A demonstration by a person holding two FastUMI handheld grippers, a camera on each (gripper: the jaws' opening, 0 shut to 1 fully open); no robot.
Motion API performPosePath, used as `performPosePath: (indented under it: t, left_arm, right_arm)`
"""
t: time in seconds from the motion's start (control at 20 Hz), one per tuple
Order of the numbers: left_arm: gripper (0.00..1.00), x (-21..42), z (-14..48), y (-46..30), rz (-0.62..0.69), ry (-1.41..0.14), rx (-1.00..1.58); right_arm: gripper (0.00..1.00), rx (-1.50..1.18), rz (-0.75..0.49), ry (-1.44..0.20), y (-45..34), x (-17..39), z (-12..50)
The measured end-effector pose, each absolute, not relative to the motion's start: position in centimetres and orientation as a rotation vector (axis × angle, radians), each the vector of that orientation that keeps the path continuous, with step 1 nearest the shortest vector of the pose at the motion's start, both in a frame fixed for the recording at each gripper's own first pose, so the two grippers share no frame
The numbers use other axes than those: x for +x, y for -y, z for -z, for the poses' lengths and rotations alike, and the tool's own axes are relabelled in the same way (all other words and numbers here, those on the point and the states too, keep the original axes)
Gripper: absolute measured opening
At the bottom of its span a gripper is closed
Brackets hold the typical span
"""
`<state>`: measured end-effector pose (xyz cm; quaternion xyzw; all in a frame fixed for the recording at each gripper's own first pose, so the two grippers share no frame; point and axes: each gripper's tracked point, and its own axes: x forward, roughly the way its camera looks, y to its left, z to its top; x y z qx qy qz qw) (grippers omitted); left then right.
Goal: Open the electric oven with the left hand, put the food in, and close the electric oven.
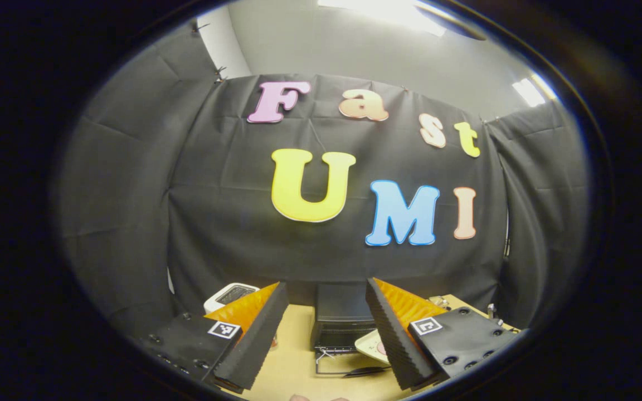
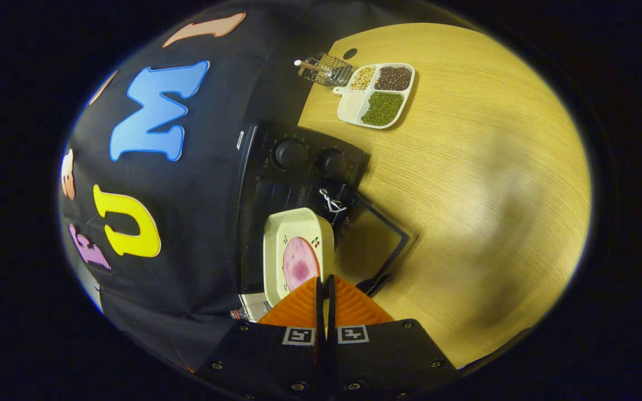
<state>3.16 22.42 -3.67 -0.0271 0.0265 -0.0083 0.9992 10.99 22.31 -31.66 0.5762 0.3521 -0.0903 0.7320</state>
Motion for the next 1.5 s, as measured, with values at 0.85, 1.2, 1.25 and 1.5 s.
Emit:
performPosePath:
  t: [0.85,1.2,1.25,1.5]
  left_arm:
    - [1.0,3.7,7.2,-31.3,-0.137,-0.146,-0.067]
    - [0.95,3.8,7.9,-33.5,-0.173,-0.166,-0.066]
    - [0.95,3.8,8.1,-33.5,-0.175,-0.171,-0.069]
    - [0.94,4.6,8.0,-32.1,-0.143,-0.166,-0.075]
  right_arm:
    - [0.01,1.444,0.49,-0.535,-27.5,25.1,36.9]
    - [0.02,1.49,0.539,-0.456,-28.2,28.4,38.2]
    - [0.03,1.499,0.539,-0.441,-28.2,28.5,38.1]
    - [0.15,1.436,0.513,-0.492,-28.2,27.8,37.4]
